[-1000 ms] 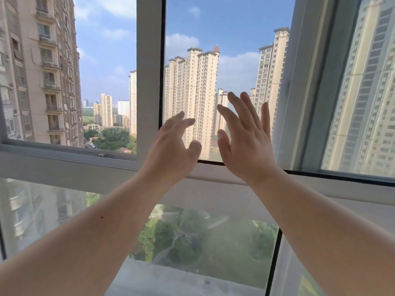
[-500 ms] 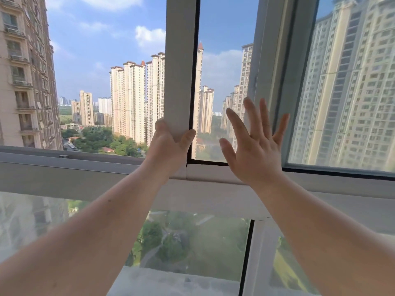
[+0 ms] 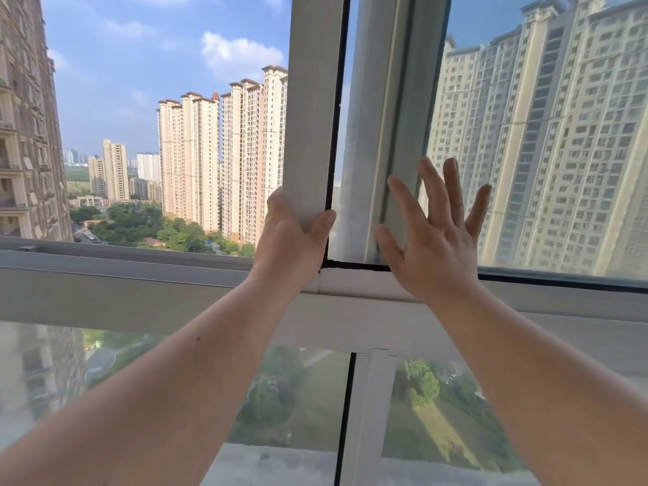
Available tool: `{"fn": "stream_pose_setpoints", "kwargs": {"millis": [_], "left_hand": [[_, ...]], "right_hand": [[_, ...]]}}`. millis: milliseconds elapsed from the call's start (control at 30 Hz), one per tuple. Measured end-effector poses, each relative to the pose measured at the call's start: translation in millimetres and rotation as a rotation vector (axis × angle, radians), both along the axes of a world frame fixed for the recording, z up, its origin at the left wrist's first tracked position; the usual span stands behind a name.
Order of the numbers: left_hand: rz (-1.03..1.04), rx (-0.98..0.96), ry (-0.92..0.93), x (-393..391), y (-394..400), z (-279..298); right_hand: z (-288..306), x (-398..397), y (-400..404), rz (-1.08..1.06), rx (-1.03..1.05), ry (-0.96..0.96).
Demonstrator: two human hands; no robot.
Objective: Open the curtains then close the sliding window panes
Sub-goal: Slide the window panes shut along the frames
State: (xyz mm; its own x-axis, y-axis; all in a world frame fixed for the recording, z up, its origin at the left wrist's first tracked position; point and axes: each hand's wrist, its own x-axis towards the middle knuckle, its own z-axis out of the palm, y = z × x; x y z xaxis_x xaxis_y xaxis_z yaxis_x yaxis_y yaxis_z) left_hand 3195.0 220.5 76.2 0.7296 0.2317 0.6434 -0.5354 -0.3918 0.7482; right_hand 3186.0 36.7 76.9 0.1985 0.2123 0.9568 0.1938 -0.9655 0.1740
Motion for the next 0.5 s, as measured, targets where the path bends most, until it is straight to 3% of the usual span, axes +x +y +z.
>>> {"fn": "stream_pose_setpoints", "kwargs": {"millis": [500], "left_hand": [[-0.042, -0.057, -0.009, -9.2, -61.4, -0.6]], "right_hand": [[-1.9, -7.9, -66.9, -0.016, -0.040, 0.005]]}}
